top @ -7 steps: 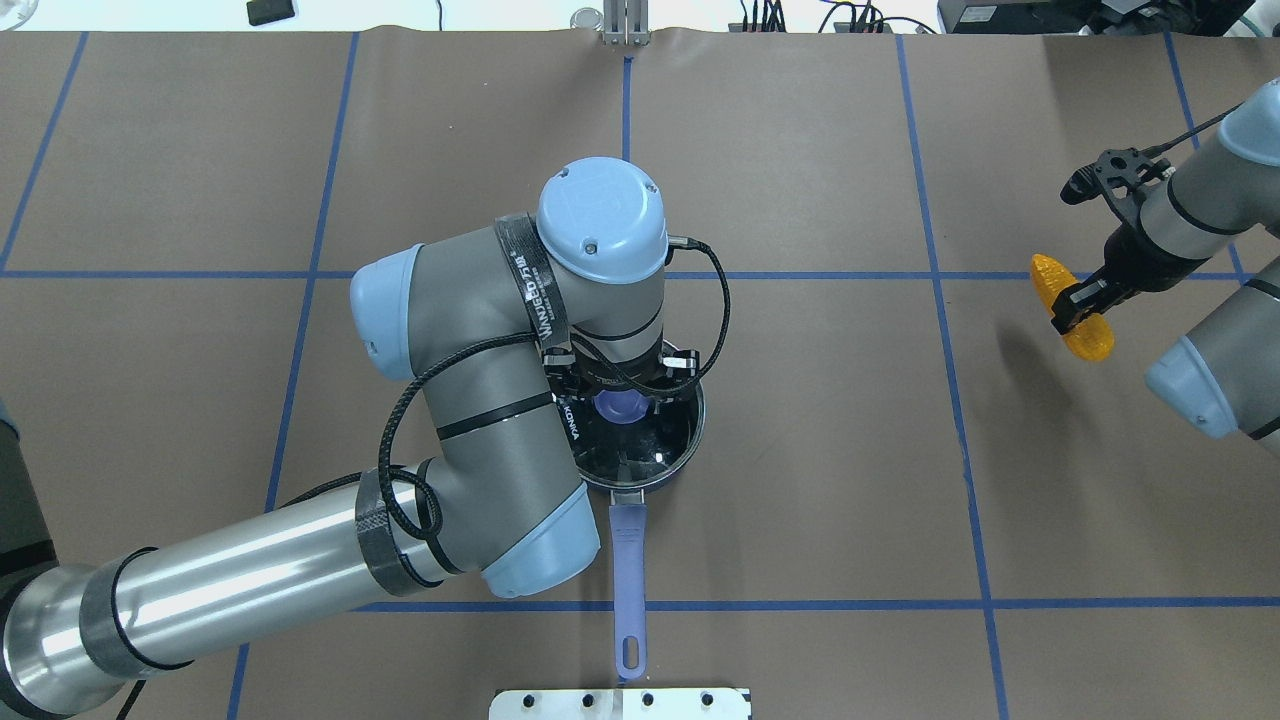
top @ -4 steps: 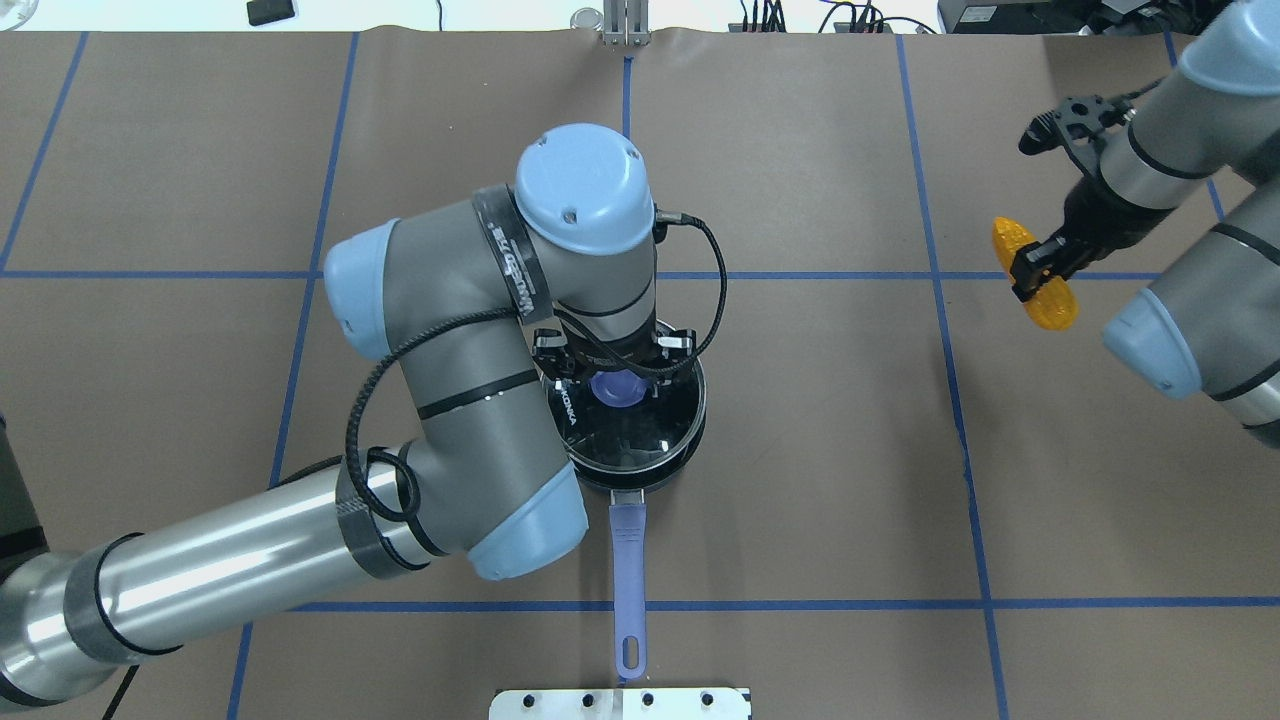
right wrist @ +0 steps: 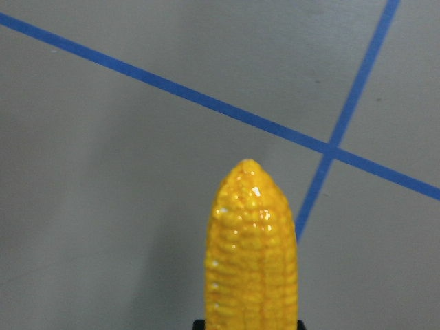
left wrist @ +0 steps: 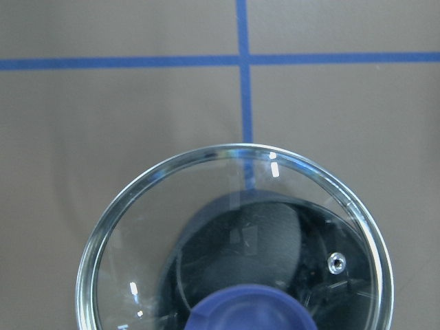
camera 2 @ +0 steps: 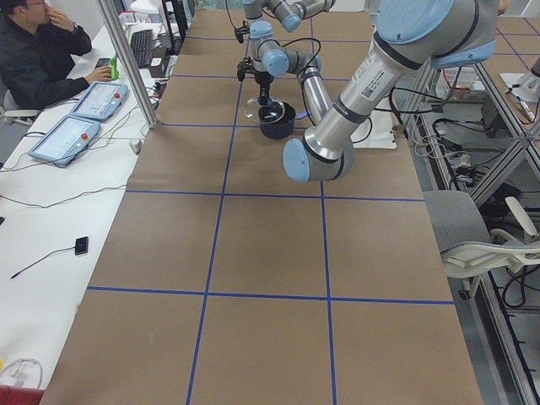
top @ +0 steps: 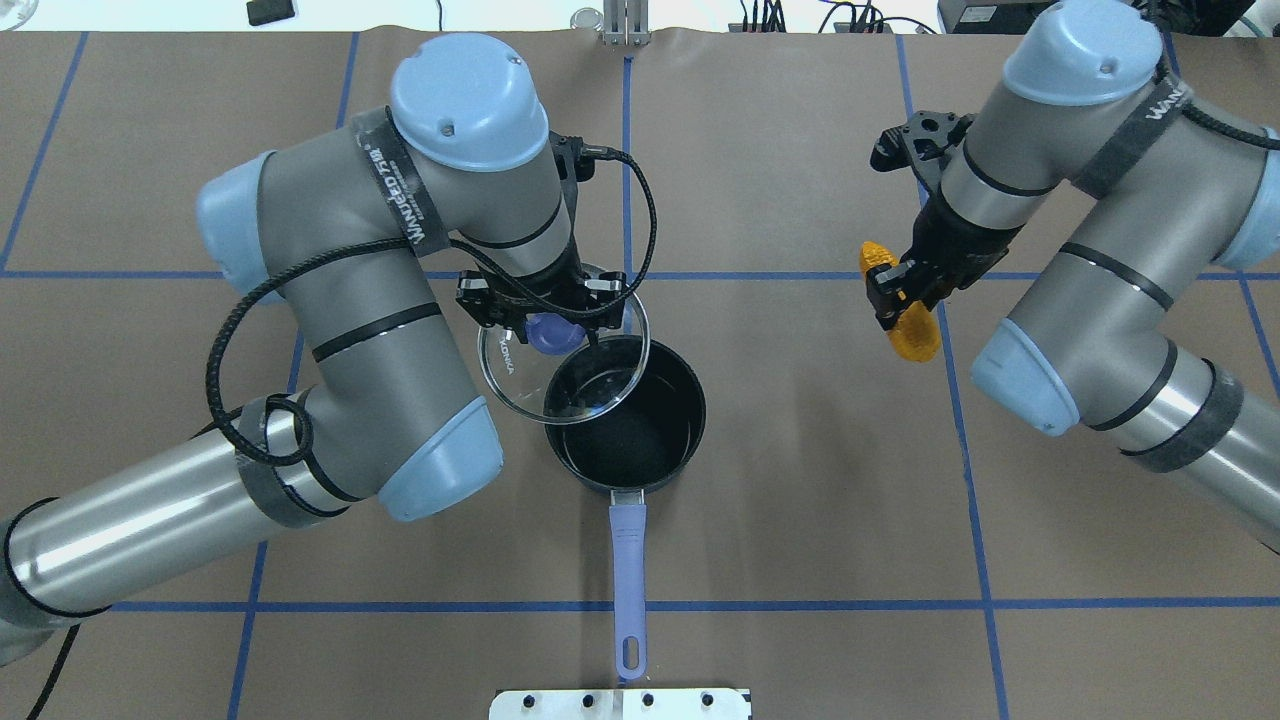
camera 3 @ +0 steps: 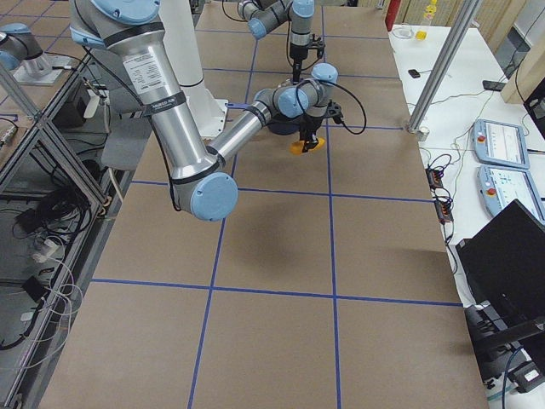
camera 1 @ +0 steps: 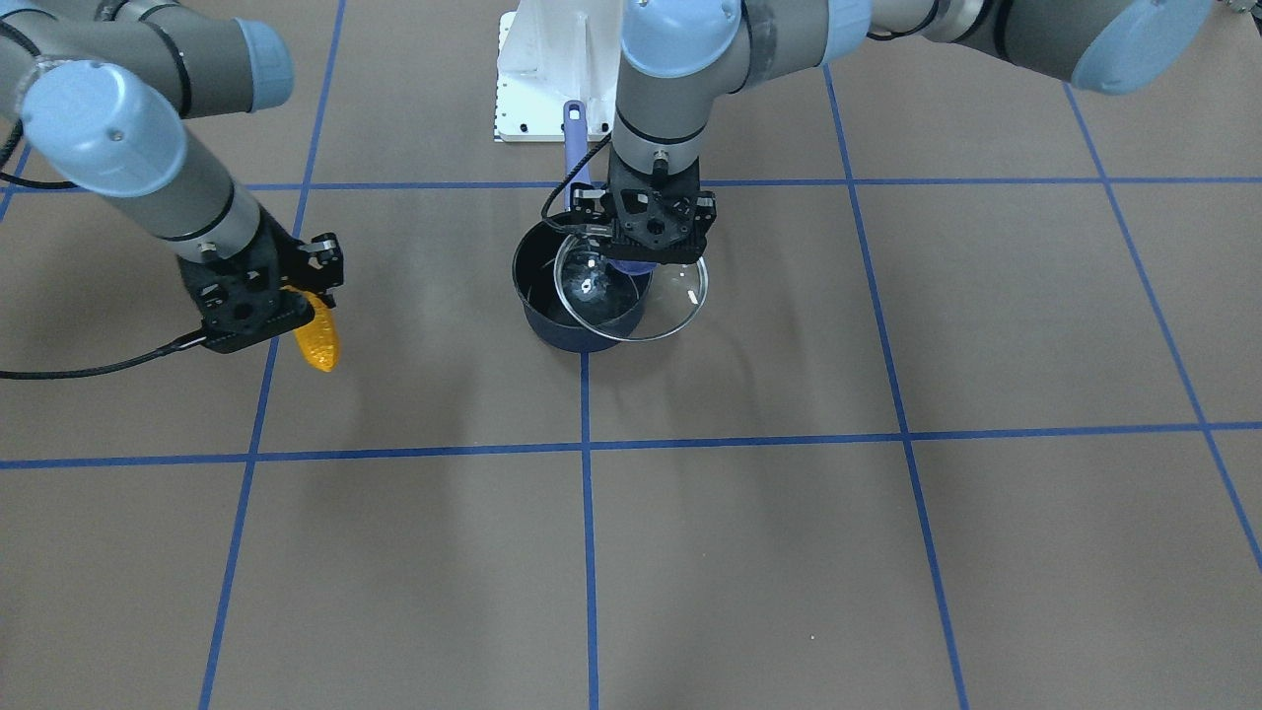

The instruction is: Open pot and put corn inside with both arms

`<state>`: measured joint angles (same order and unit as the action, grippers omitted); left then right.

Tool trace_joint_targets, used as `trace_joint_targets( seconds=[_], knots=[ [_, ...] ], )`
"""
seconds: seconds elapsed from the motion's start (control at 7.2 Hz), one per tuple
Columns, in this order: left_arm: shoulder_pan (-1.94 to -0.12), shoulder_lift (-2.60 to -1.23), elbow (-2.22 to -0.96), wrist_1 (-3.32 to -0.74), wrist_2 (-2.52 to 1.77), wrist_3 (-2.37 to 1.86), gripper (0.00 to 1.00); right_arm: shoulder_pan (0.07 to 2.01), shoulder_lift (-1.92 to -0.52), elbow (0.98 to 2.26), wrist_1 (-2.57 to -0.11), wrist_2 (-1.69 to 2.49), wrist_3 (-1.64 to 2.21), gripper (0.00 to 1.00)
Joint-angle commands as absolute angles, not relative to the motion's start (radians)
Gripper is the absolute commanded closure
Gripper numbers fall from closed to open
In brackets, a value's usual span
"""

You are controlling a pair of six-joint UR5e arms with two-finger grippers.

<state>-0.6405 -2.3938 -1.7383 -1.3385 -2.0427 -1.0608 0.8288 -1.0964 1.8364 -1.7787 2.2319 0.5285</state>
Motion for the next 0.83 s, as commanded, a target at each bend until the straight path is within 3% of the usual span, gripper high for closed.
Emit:
trace_joint_targets(
  seconds=[0.0,0.69],
  knots=[
    [-0.711,-2.304,-1.804,-1.333,-2.078,-0.97,0.41,0.757,-1.008,1.833,-1.779,2.227,0.667,0.75],
    [-0.84,-2.165,-1.842,-1.342,-2.147,-0.749,0.4,0.606,-0.879,1.748,-1.572,2.131,1.111,0.75]
  ],
)
